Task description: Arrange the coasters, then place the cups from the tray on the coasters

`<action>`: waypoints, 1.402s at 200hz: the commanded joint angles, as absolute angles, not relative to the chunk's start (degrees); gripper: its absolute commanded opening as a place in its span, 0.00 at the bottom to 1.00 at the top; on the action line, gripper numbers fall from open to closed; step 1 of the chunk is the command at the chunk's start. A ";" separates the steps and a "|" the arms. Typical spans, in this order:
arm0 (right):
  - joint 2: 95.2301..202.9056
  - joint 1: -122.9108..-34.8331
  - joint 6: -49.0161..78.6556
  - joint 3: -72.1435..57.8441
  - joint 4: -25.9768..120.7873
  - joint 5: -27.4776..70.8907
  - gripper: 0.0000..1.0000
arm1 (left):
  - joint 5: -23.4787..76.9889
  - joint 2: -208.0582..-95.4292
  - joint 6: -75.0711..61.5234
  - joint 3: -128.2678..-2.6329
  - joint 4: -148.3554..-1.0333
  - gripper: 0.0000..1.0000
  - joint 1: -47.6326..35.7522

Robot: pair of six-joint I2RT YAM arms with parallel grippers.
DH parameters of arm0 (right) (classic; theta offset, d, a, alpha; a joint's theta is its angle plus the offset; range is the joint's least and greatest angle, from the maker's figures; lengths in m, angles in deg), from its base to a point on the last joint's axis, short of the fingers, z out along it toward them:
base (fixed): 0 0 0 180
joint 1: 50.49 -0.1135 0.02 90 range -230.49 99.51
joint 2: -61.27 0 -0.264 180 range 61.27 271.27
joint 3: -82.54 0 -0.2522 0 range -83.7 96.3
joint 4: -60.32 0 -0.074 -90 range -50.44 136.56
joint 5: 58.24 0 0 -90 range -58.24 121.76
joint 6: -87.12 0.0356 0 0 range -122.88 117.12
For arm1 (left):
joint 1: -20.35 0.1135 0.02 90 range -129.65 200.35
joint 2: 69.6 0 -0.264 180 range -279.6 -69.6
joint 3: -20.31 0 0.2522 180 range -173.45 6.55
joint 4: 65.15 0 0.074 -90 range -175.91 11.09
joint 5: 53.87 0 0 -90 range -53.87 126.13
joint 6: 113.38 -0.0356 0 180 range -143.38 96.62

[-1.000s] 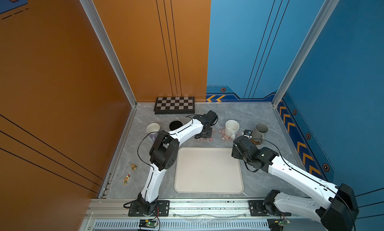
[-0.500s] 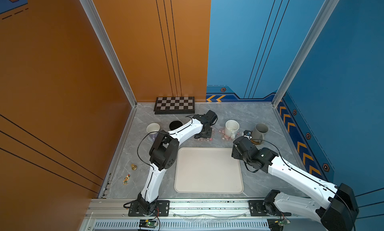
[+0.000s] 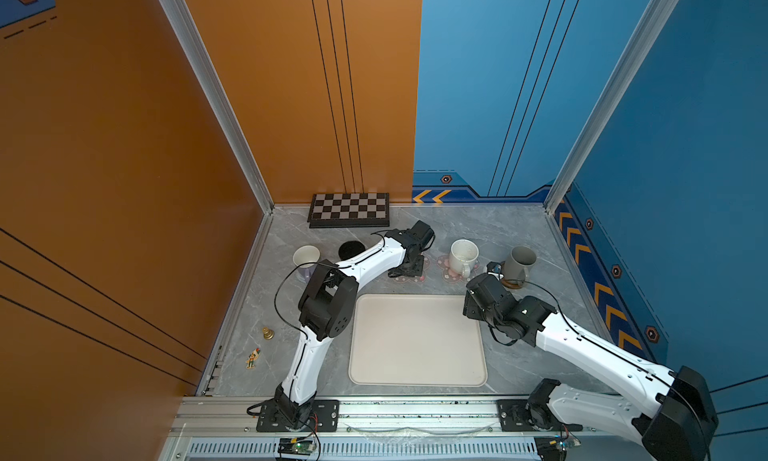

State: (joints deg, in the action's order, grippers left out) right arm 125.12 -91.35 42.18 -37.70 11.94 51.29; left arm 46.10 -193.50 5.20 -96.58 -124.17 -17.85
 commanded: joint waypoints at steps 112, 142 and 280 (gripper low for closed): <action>124.23 -91.10 43.96 -39.93 13.15 50.97 0.67 | 41.20 -192.52 4.74 -96.45 -122.43 0.04 -17.71; 124.84 -91.16 44.24 -40.28 13.69 50.54 0.67 | 39.96 -192.74 5.74 -96.70 -122.34 0.06 -17.63; 125.00 -91.10 44.54 -41.67 14.19 50.71 0.67 | 37.70 -192.57 7.51 -96.17 -122.42 0.27 -17.93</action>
State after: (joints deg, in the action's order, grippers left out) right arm 124.71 -91.35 43.69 -40.59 14.17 51.00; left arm 41.56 -193.48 7.58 -96.58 -123.40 -17.58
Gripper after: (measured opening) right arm 0.672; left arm 0.260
